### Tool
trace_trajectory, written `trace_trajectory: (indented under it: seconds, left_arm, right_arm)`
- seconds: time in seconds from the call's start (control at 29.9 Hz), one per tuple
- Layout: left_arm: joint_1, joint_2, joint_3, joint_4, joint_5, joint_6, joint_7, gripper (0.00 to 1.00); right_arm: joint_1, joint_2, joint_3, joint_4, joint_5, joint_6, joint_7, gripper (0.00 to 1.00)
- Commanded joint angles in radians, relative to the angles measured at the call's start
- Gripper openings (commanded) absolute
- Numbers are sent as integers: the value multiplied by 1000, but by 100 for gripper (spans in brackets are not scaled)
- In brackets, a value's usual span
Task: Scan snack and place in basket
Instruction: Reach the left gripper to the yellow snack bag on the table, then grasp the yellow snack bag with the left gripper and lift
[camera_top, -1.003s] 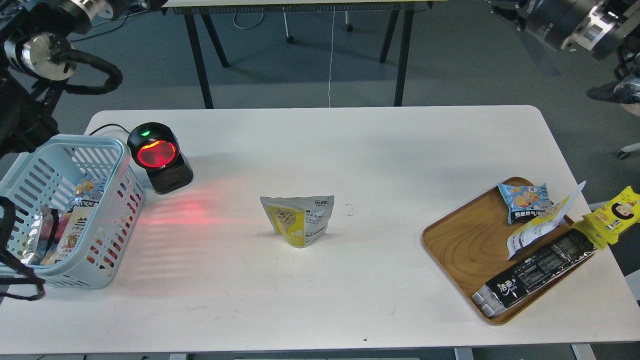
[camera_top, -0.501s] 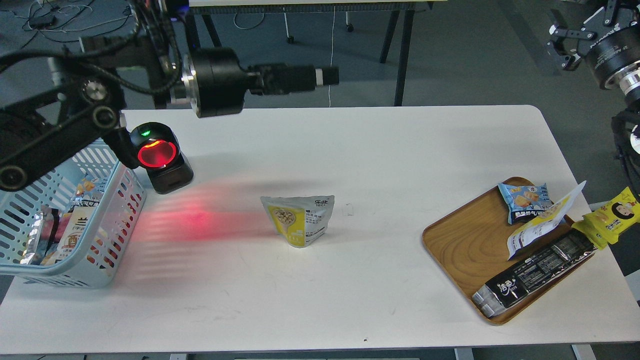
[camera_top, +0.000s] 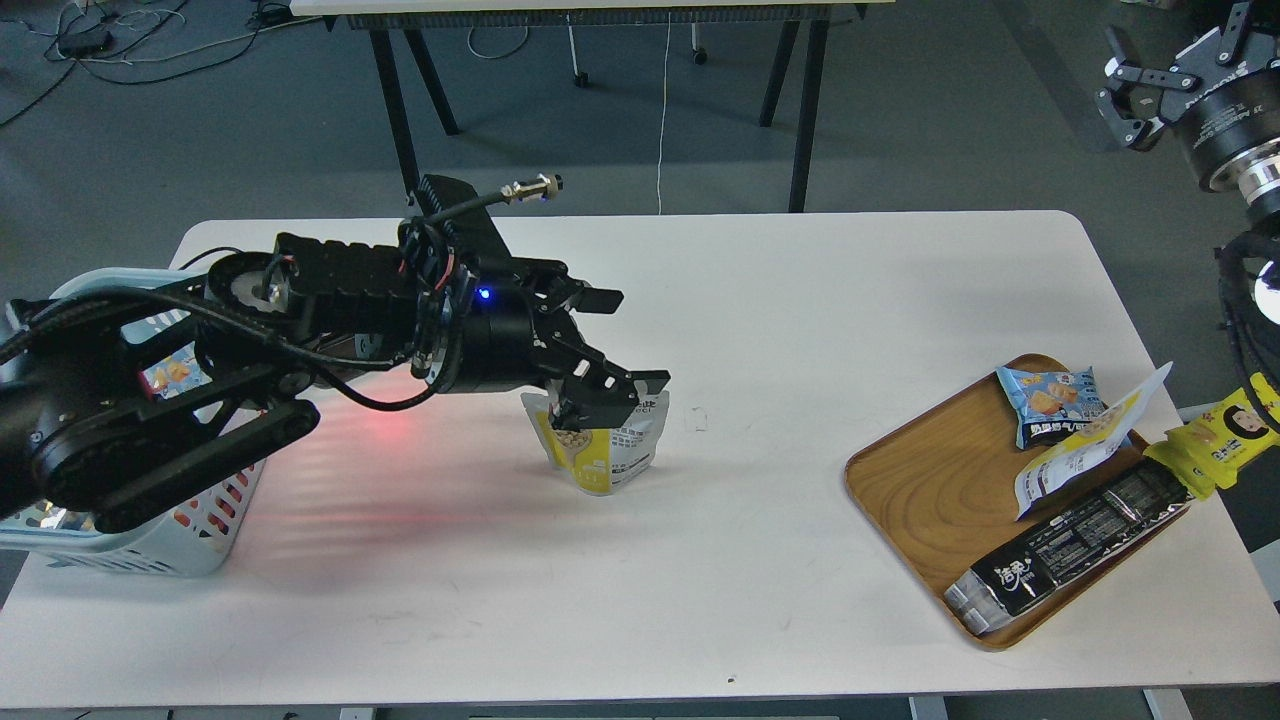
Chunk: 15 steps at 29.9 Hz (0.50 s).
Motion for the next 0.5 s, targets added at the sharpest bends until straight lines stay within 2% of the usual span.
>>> trace_trajectory:
  seconds: [0.0, 0.13, 0.2, 0.3, 0.33, 0.47]
  left_arm:
    - [-6, -4, 77, 26, 70, 0, -17, 91]
    - [-6, 1, 126, 68, 70, 0, -65, 91]
    - [-3, 2, 129, 92, 70, 0, -76, 86]
    - [-2, -4, 131, 117, 70, 0, -76, 56]
    - [-2, -6, 129, 119, 70, 0, -76, 49]
    - [-8, -9, 125, 135, 70, 0, -71, 34]
  right_arm:
    - [-1, 0, -10, -1, -2, 1, 0, 97]
    - [-1, -3, -15, 3, -5, 4, 0, 97]
    - [-1, -5, -15, 5, -6, 5, 0, 97]
    - [-1, -11, -18, 8, -9, 9, 0, 97]
    - [-2, -12, -18, 11, -9, 9, 0, 97]
    - [-10, -14, -18, 11, -11, 9, 0, 97]
